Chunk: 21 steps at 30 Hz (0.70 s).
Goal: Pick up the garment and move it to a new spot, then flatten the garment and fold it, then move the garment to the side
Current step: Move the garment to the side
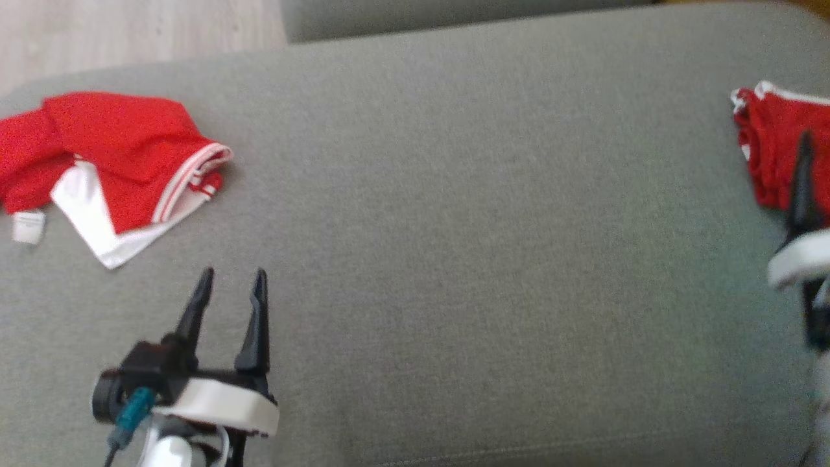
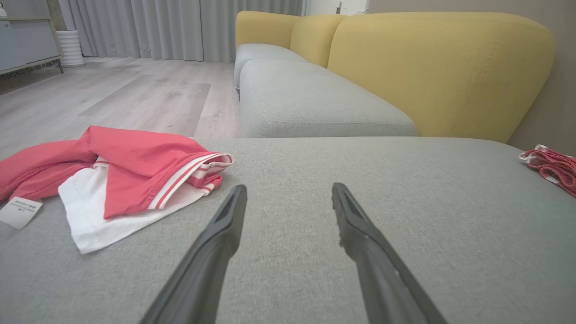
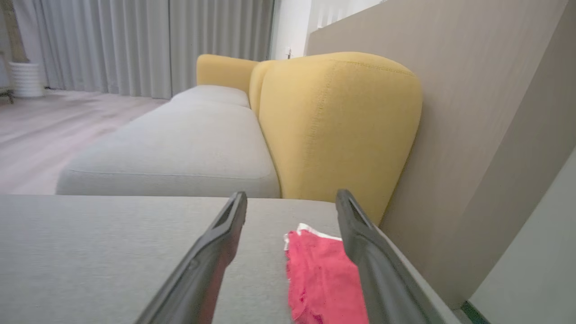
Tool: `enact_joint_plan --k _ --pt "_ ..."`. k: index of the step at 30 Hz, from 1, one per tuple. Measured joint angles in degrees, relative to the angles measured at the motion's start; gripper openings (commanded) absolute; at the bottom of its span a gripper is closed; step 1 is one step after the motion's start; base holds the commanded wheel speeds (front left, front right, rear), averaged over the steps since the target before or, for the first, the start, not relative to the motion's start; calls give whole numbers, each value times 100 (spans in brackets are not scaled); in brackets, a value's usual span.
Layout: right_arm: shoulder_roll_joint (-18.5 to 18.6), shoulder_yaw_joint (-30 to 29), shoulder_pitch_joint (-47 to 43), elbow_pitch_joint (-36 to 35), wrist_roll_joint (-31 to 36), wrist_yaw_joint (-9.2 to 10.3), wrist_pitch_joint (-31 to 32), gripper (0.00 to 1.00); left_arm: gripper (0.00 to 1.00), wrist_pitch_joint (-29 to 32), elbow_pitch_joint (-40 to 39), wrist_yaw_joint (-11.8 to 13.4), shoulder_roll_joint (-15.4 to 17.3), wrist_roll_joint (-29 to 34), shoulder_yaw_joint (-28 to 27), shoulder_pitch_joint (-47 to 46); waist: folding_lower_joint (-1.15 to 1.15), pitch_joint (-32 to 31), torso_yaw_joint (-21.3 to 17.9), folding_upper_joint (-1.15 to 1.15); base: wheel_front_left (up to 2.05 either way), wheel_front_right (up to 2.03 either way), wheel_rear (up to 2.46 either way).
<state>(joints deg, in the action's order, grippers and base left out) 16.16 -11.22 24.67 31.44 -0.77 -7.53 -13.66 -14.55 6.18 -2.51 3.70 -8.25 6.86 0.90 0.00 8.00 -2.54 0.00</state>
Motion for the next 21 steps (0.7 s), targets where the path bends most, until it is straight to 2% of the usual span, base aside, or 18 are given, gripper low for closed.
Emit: enact_joint_plan --k 5,8,14,21 --pt "-681 97 -1469 -1378 -24 0 4 100 100 0 244 -85 -21 1 33 304 0 -393 167 0 0 0 0" --pt "-972 182 -2221 -1773 2 0 4 100 100 0 408 -155 -23 7 89 448 0 -562 290 0 0 0 0" --pt "-1236 430 -2941 -1862 82 0 -16 100 100 0 644 -153 -33 63 -2 511 0 -836 458 0 0 0 0" --pt "-1344 688 -3021 -1556 -8 0 -54 100 100 1 869 -154 -23 71 -232 712 0 -943 537 0 0 0 0"
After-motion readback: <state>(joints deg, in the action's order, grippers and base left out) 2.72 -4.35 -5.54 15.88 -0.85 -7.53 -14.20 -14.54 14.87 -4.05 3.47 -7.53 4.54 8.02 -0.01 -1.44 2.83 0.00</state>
